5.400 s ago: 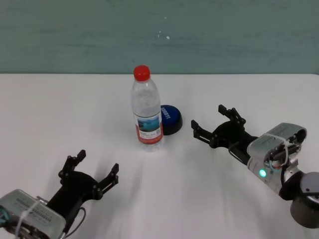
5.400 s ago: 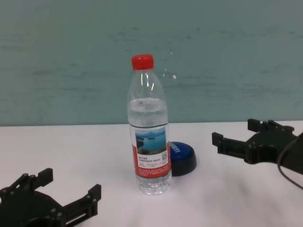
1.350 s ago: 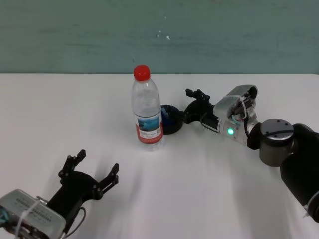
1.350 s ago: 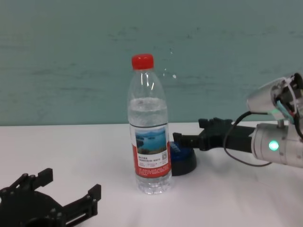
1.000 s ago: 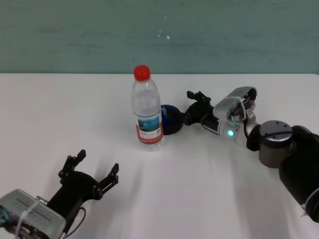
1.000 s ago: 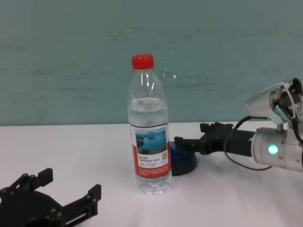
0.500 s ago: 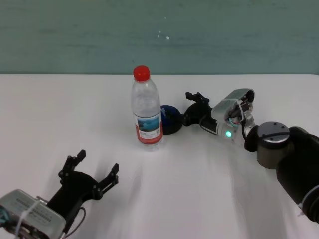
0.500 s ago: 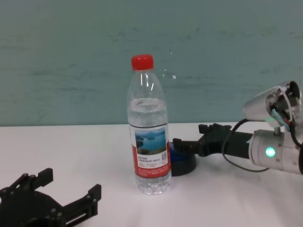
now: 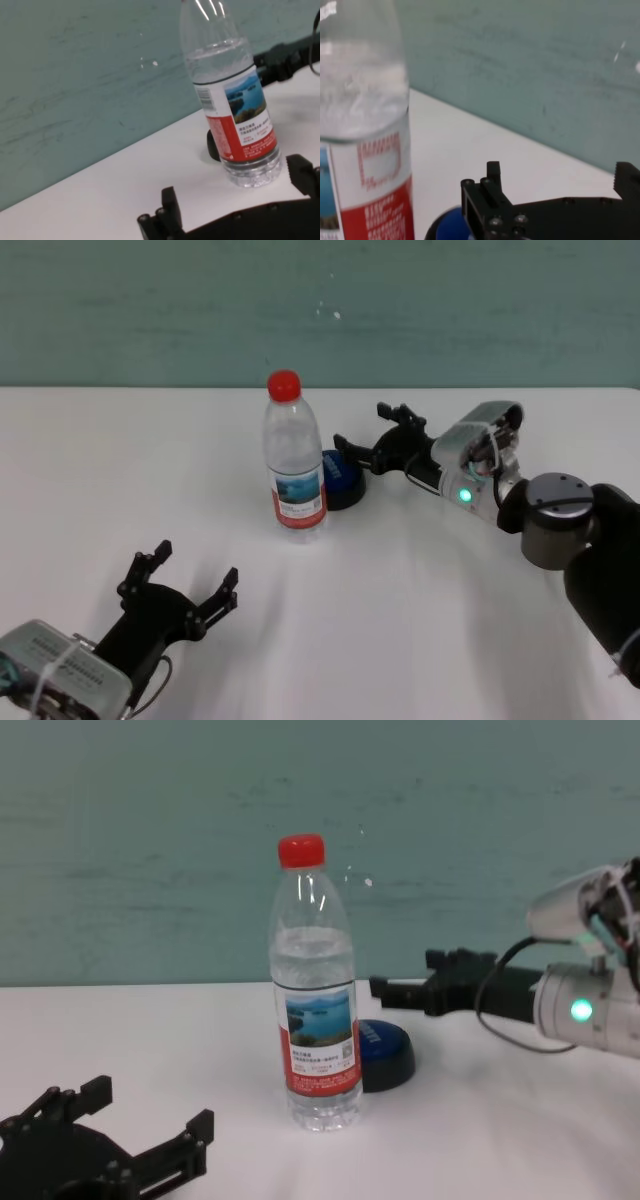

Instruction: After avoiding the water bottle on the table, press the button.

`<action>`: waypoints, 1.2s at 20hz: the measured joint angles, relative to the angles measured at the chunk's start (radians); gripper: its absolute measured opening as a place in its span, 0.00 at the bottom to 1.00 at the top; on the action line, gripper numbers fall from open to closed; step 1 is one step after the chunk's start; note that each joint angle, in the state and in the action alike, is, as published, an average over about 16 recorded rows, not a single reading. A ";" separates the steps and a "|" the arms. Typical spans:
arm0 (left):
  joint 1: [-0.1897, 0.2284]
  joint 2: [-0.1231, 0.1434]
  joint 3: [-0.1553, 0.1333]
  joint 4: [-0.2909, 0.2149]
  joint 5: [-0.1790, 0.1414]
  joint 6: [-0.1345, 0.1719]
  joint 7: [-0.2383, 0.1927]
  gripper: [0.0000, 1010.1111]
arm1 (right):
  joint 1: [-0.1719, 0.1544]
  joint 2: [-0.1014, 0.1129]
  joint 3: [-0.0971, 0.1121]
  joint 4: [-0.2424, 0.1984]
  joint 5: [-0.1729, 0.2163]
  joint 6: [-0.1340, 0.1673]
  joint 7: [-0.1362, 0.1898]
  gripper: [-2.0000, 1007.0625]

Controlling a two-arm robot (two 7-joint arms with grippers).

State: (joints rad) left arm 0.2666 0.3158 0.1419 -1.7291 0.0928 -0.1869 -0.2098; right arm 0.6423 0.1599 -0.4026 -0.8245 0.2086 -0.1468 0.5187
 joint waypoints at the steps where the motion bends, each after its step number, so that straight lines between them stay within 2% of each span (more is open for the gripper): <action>1: 0.000 0.000 0.000 0.000 0.000 0.000 0.000 0.99 | -0.005 0.003 0.002 -0.014 0.002 0.002 -0.002 1.00; 5: 0.000 0.000 0.000 0.000 0.000 0.000 0.000 0.99 | -0.022 0.015 0.008 -0.062 0.010 0.010 -0.010 1.00; 12: 0.000 0.000 0.000 0.000 0.000 0.000 0.000 0.99 | -0.041 0.029 0.014 -0.107 0.021 0.018 -0.023 1.00; 17: 0.000 0.000 0.000 0.000 0.000 0.000 0.000 0.99 | -0.069 0.043 0.027 -0.153 0.032 0.027 -0.043 1.00; 20: 0.000 0.000 0.000 0.000 0.000 0.000 0.000 0.99 | -0.092 0.054 0.037 -0.194 0.040 0.036 -0.054 1.00; 24: 0.000 0.000 0.000 0.000 0.000 0.000 0.000 0.99 | -0.137 0.077 0.057 -0.271 0.057 0.053 -0.071 1.00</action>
State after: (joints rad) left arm 0.2666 0.3157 0.1420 -1.7292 0.0928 -0.1869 -0.2098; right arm 0.5057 0.2365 -0.3456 -1.0953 0.2656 -0.0938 0.4474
